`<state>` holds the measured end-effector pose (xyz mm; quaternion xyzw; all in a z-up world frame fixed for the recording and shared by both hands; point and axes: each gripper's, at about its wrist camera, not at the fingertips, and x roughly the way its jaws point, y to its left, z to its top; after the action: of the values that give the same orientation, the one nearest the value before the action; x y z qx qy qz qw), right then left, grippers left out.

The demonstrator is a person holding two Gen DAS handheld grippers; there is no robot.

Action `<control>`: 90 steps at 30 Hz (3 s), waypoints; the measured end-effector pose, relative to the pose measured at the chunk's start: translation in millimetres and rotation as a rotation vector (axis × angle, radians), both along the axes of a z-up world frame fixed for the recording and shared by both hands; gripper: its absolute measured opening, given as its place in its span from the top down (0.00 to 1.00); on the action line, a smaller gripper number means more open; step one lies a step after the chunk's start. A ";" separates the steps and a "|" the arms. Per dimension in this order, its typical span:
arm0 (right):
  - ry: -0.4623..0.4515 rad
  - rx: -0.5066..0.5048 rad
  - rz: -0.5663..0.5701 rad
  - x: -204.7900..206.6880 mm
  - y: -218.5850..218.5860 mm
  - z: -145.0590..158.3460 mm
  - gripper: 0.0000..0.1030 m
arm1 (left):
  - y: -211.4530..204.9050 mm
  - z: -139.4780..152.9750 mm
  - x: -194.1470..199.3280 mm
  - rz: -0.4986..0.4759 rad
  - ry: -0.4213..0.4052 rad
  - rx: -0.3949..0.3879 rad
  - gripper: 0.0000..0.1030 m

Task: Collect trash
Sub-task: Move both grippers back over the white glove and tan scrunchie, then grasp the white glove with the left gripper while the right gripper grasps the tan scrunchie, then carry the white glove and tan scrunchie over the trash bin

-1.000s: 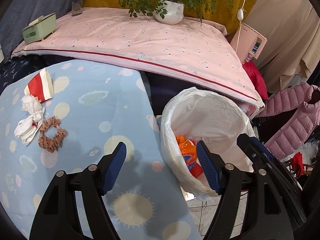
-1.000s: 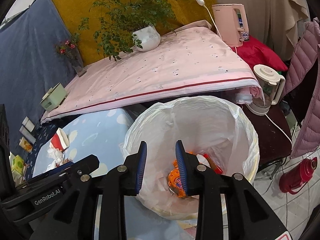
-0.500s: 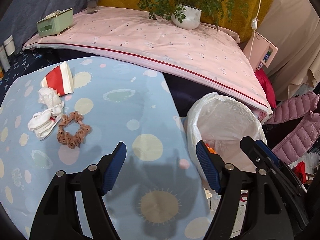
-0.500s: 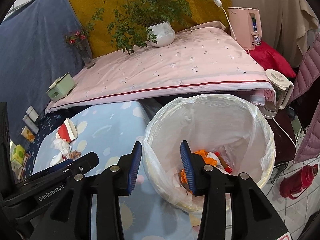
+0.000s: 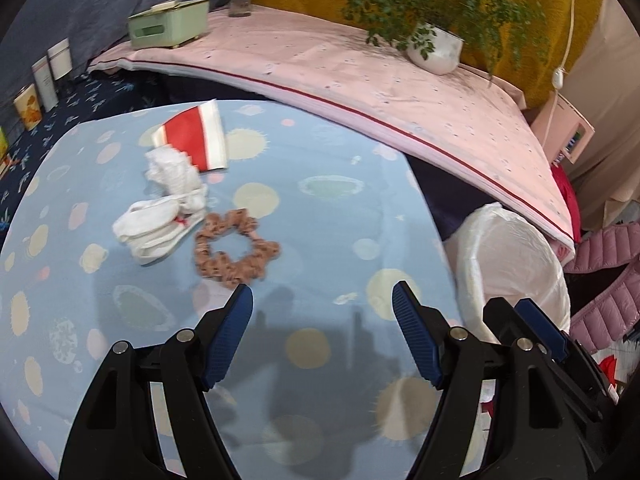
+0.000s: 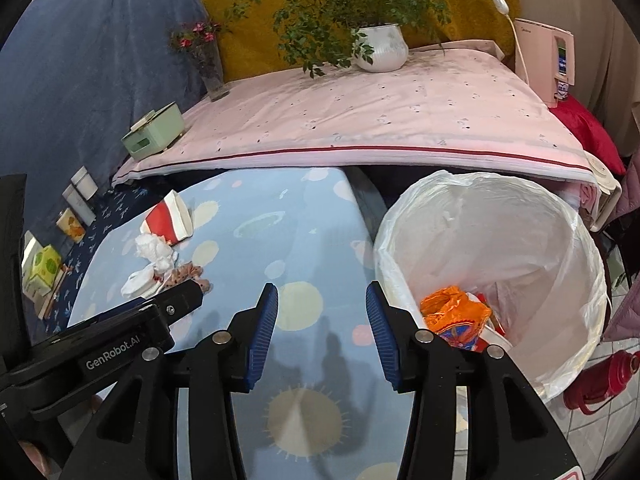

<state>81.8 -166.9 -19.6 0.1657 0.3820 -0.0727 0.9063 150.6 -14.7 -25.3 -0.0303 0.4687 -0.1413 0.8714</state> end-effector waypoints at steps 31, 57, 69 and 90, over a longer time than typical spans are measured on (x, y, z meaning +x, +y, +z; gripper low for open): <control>0.150 0.035 0.129 111.0 115.5 -55.6 0.52 | 138.6 -44.8 76.0 0.219 -0.021 0.148 0.14; 0.178 -0.086 0.155 113.6 123.0 -73.9 0.89 | 115.8 -61.7 78.7 0.140 0.067 0.027 0.83; 0.101 -0.077 0.124 77.2 102.5 -39.1 0.90 | 89.8 -29.7 43.8 0.104 0.027 0.017 0.86; -0.076 -0.034 -0.061 3.8 3.2 32.5 0.90 | -12.0 48.8 -11.2 -0.083 -0.125 -0.004 0.86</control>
<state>85.6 -163.6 12.9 0.1645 0.3405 -0.1006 0.9202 139.4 -26.7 23.5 -0.0040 0.4140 -0.1799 0.8923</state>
